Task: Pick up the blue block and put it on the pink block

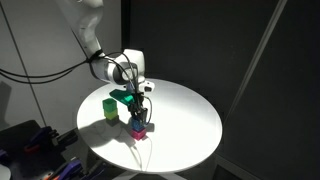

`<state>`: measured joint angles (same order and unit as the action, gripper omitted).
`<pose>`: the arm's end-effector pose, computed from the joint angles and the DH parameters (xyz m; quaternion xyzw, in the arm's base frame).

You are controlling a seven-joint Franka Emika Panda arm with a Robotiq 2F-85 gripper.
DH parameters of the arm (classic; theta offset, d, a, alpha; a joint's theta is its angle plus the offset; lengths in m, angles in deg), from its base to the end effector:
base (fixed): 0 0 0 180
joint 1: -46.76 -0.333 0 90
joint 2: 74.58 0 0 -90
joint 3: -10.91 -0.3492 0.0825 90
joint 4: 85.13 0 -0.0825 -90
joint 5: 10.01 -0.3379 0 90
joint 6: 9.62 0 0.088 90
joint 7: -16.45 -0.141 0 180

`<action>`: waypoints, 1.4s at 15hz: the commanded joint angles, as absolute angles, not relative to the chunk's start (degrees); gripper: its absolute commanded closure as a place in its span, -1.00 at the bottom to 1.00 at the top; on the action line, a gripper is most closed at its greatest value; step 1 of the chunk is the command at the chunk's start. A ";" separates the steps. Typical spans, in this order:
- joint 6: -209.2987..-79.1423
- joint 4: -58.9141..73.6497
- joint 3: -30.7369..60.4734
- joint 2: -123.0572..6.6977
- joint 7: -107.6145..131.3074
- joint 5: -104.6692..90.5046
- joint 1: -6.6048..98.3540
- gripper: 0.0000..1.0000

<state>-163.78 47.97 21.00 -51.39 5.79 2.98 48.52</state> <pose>0.4974 -0.1022 0.2038 0.9927 -0.0865 -0.0195 0.0819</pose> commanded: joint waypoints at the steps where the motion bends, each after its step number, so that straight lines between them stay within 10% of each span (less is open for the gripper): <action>1: -164.87 46.90 22.24 -50.02 6.71 3.94 47.86 0.35; 5: -165.12 46.56 22.64 -49.03 6.66 3.72 47.78 0.35; 6: -165.20 46.51 22.65 -48.93 6.78 3.54 47.85 -0.65; 9: -165.35 46.42 22.99 -48.72 6.68 3.58 47.70 -0.95; 21: -163.65 48.04 24.61 -52.08 5.65 4.08 46.11 -1.00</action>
<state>-164.91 47.07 23.67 -49.76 5.82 3.06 47.05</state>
